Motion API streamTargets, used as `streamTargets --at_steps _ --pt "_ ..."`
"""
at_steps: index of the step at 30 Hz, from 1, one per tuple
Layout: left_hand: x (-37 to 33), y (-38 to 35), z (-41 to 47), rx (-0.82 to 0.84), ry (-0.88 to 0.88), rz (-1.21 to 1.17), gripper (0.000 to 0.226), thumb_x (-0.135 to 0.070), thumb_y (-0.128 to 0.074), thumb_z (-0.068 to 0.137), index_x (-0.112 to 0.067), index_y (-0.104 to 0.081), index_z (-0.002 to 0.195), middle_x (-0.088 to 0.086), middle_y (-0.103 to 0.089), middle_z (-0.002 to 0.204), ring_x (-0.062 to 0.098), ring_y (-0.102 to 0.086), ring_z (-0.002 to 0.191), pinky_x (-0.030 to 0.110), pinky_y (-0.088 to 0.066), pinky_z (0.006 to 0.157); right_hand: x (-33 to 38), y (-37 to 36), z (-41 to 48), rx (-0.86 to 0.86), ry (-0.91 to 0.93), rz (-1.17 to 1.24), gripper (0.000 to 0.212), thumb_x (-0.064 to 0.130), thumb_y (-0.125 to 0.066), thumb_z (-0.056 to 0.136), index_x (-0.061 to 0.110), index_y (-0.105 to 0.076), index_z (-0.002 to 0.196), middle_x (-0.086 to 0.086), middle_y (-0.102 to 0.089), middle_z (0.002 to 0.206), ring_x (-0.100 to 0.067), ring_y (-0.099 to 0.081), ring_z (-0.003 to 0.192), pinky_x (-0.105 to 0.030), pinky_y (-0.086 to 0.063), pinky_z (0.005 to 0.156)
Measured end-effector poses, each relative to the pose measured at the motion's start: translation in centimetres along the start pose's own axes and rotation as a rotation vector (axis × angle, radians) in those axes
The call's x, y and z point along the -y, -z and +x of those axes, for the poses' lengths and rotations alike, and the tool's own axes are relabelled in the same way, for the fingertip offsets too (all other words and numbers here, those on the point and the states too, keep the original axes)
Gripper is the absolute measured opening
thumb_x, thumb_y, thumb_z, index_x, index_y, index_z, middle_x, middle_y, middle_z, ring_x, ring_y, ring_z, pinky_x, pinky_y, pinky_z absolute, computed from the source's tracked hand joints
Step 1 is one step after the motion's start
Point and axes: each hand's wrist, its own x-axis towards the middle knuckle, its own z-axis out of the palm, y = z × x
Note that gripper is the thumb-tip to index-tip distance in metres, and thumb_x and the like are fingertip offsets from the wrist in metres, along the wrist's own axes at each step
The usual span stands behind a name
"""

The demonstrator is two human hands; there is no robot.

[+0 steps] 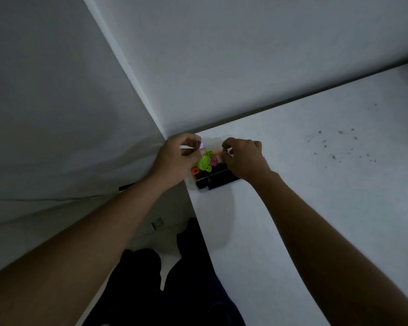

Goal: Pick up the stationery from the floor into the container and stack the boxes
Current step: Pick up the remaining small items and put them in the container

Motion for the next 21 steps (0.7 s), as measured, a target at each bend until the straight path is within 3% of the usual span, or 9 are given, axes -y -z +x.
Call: streamTargets --at_steps 3,10,12,15,18,21 --pt "0.1 -0.1 0.0 0.006 0.008 -0.006 0.021 -0.018 -0.069 0.085 -0.020 -0.064 0.106 -0.002 -0.067 0.107 0.008 -0.070 0.085 0.009 -0.049 0.065 0.2 -0.5 0.3 -0.001 -0.038 0.039 0.020 0.028 -0.057 0.090 0.015 -0.062 0.105 -0.004 -0.066 0.100 -0.024 -0.060 0.094 -0.034 -0.027 0.088" --pt "0.0 -0.1 0.0 0.013 0.015 0.002 0.023 -0.020 -0.068 0.086 -0.019 -0.064 0.108 -0.002 -0.067 0.108 0.009 -0.070 0.088 0.009 -0.050 0.065 0.1 -0.8 0.6 0.011 -0.058 0.085 0.025 0.015 -0.060 0.087 0.013 -0.060 0.112 -0.006 -0.065 0.107 -0.024 -0.059 0.099 -0.035 -0.030 0.089" --pt "-0.2 -0.3 0.2 0.005 0.020 0.006 0.024 -0.020 -0.068 0.086 -0.017 -0.064 0.109 -0.002 -0.066 0.108 0.011 -0.070 0.088 0.011 -0.050 0.065 0.1 -0.6 0.4 0.020 -0.030 0.110 0.024 0.014 -0.057 0.089 0.011 -0.060 0.113 -0.009 -0.066 0.108 -0.027 -0.060 0.100 -0.037 -0.039 0.093" --pt "-0.6 -0.6 0.4 -0.012 0.026 0.012 0.023 -0.021 -0.068 0.086 -0.018 -0.065 0.109 -0.002 -0.066 0.108 0.011 -0.069 0.088 0.018 -0.052 0.069 -0.2 0.0 0.0 -0.006 -0.003 0.236 0.023 0.007 -0.053 0.092 0.003 -0.061 0.113 -0.017 -0.066 0.109 -0.033 -0.062 0.097 -0.045 -0.052 0.085" --pt "-1.1 -1.2 0.8 -0.010 0.050 0.005 0.026 -0.022 -0.068 0.086 -0.020 -0.064 0.112 -0.002 -0.066 0.109 0.010 -0.068 0.091 0.019 -0.053 0.074 -0.7 0.6 -0.4 -0.081 0.026 0.243 0.023 0.008 -0.049 0.094 0.001 -0.063 0.111 -0.017 -0.067 0.107 -0.030 -0.063 0.096 -0.041 -0.053 0.084" --pt "-1.7 -2.0 1.1 0.015 0.084 -0.051 0.037 -0.027 -0.068 0.086 -0.025 -0.059 0.123 -0.003 -0.065 0.108 0.011 -0.066 0.096 0.024 -0.053 0.079 -0.4 1.4 -0.9 -0.133 0.013 0.436 0.020 0.014 -0.053 0.094 0.007 -0.065 0.109 -0.007 -0.070 0.104 -0.018 -0.066 0.092 -0.022 -0.052 0.082"
